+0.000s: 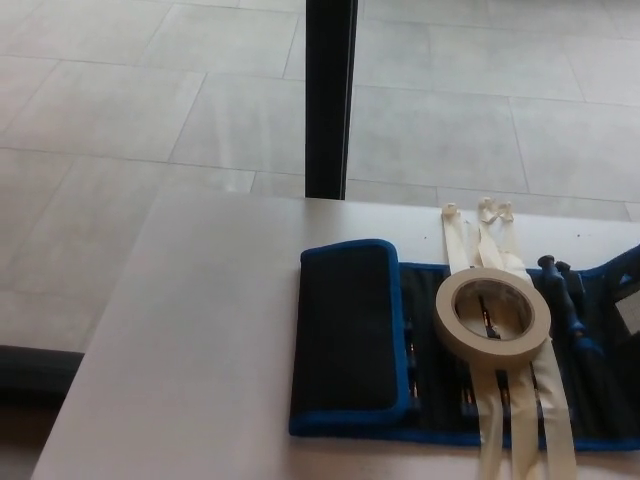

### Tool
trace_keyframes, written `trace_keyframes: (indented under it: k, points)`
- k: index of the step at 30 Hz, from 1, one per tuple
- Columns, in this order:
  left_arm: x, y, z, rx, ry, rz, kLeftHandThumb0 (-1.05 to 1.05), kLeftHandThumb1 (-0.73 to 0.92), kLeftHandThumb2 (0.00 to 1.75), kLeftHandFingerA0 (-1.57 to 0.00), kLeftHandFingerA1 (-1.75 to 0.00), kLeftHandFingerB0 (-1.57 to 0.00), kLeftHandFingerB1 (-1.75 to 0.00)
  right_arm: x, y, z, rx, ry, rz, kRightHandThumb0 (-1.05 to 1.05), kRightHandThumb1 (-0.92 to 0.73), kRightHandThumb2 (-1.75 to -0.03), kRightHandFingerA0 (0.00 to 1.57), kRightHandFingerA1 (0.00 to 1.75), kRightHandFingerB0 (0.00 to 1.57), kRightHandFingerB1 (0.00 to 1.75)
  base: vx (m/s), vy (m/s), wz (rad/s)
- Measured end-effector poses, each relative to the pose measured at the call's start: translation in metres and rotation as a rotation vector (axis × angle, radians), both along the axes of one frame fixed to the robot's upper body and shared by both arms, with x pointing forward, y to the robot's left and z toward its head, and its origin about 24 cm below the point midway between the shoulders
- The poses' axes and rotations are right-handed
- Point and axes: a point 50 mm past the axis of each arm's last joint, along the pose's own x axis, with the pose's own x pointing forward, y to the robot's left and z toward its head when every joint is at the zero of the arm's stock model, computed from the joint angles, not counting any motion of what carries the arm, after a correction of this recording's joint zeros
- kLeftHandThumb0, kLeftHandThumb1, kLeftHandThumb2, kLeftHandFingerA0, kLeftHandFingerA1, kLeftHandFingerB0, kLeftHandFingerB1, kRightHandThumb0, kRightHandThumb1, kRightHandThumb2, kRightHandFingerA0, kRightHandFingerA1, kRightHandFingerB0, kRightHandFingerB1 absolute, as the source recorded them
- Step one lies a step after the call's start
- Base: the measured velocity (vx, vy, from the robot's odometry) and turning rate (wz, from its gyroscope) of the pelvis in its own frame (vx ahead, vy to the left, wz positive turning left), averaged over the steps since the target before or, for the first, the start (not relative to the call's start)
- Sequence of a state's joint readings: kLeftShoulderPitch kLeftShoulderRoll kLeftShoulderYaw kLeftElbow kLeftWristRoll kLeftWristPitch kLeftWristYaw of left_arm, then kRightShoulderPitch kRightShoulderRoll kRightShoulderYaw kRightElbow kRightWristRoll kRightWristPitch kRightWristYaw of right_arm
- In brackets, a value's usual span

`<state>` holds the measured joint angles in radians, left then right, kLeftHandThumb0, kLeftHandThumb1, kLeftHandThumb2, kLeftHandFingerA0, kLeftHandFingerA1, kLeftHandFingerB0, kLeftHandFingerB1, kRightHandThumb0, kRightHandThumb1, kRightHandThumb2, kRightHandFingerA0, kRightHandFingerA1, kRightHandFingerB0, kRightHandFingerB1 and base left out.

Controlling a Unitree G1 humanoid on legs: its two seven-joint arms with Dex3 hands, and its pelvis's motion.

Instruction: The robot uses its right hand to open a black folded toolkit cover kept in the middle of the desk

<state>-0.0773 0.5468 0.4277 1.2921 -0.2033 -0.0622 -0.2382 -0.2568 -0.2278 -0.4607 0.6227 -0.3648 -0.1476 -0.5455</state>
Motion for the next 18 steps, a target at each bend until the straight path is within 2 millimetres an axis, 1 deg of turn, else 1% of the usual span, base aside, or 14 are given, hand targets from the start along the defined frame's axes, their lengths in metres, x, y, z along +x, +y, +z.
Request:
trace_keyframes:
  k: [1,4,5,6,7,8,9,12,13,14,15,16,17,18]
  points:
    - [0.0,0.0,0.0,0.0,0.0,0.0,-0.97,0.92,0.68,-0.27,-0.54,-0.3,-0.38,-0.001,-0.003,0.001,0.016,-0.01,-0.02,-0.54,-0.92,-0.86,0.0,0.0,0.0,0.0,0.0,0.0,0.0]
    - [0.0,0.0,0.0,0.0,0.001,0.0,-0.97,0.92,0.68,-0.26,-0.54,-0.28,-0.38,-0.007,-0.014,0.003,0.07,-0.04,-0.092,-0.54,-0.92,-0.89,0.0,0.0,0.0,0.0,0.0,0.0,0.0]
    - [-0.001,0.0,0.0,0.0,0.002,0.0,-0.98,0.92,0.7,-0.28,-0.55,-0.27,-0.38,-0.011,-0.019,0.002,0.096,-0.05,-0.124,-0.54,-0.92,-0.83,0.0,0.0,0.0,0.0,0.0,0.0,0.0]
    - [-0.001,0.0,0.0,0.0,0.003,0.0,-0.94,0.75,1.2,-0.26,-0.61,-0.18,-0.47,-0.013,-0.023,0.002,0.117,-0.058,-0.15,-0.54,-0.92,-0.8,0.0,0.2,0.0,0.0,0.0,0.0,0.0]
    - [-0.001,0.0,0.0,0.0,0.005,-0.001,-0.94,0.75,1.19,-0.25,-0.6,-0.19,-0.47,-0.017,-0.028,0.002,0.145,-0.066,-0.183,-0.53,-0.92,-0.71,0.0,0.1,0.0,0.0,0.0,0.0,0.0]
    - [-0.001,0.0,0.0,0.0,0.005,-0.001,-0.96,0.92,0.68,-0.24,-0.54,-0.28,-0.38,-0.02,-0.031,0.001,0.163,-0.069,-0.205,-0.56,-0.92,-0.73,0.0,0.0,0.0,0.0,0.0,0.0,0.0]
    - [-0.001,0.0,-0.001,0.0,0.006,-0.001,-0.98,0.9,0.68,-0.23,-0.53,-0.3,-0.37,-0.023,-0.034,0.0,0.181,-0.072,-0.228,-0.6,-0.92,-0.73,0.0,0.0,0.0,0.0,0.0,0.0,0.0]
    - [-0.002,0.0,-0.001,0.0,0.006,-0.001,-0.99,0.91,0.68,-0.22,-0.53,-0.29,-0.37,-0.035,-0.047,-0.002,0.259,-0.091,-0.311,-0.58,-0.92,-0.75,0.0,0.0,0.0,0.0,0.0,0.0,0.0]
    - [-0.002,0.0,-0.001,0.0,0.006,-0.001,-0.91,0.7,1.15,-0.2,-0.58,-0.22,-0.49,-0.038,-0.05,-0.002,0.278,-0.096,-0.331,-0.55,-0.92,-0.73,0.0,0.0,0.0,0.02,0.0,0.0,0.0]
    - [-0.002,0.0,-0.001,0.0,0.006,-0.001,-0.9,0.7,1.15,-0.21,-0.59,-0.17,-0.47,-0.042,-0.054,-0.003,0.303,-0.105,-0.357,-0.56,-0.86,-0.86,0.0,0.0,0.0,0.03,0.0,0.0,0.0]
    - [-0.001,0.0,-0.001,0.0,0.006,-0.002,-0.94,0.73,1.18,-0.26,-0.61,-0.18,-0.47,-0.044,-0.057,-0.002,0.319,-0.11,-0.372,-0.48,-0.73,-0.93,0.0,0.18,0.0,0.09,0.0,0.0,0.0]
    - [-0.001,0.0,-0.001,0.0,0.006,-0.002,-0.95,0.91,0.68,-0.25,-0.54,-0.27,-0.38,-0.048,-0.061,-0.001,0.342,-0.124,-0.395,-0.42,-0.7,-0.93,0.0,0.54,0.0,0.14,0.0,0.0,0.0]
    - [-0.001,0.0,-0.001,0.0,0.006,-0.001,-1.02,0.7,0.9,-0.21,-0.57,-0.25,-0.44,-0.05,-0.064,0.0,0.359,-0.137,-0.411,-0.38,-0.68,-0.75,0.06,0.96,0.12,0.53,0.0,0.0,0.0]
    - [-0.001,0.0,-0.001,0.0,0.006,-0.001,-0.92,0.68,1.14,-0.21,-0.58,-0.18,-0.47,-0.053,-0.071,0.004,0.38,-0.159,-0.435,-0.38,-0.7,-0.74,0.06,0.92,0.11,0.53,0.0,0.0,0.0]
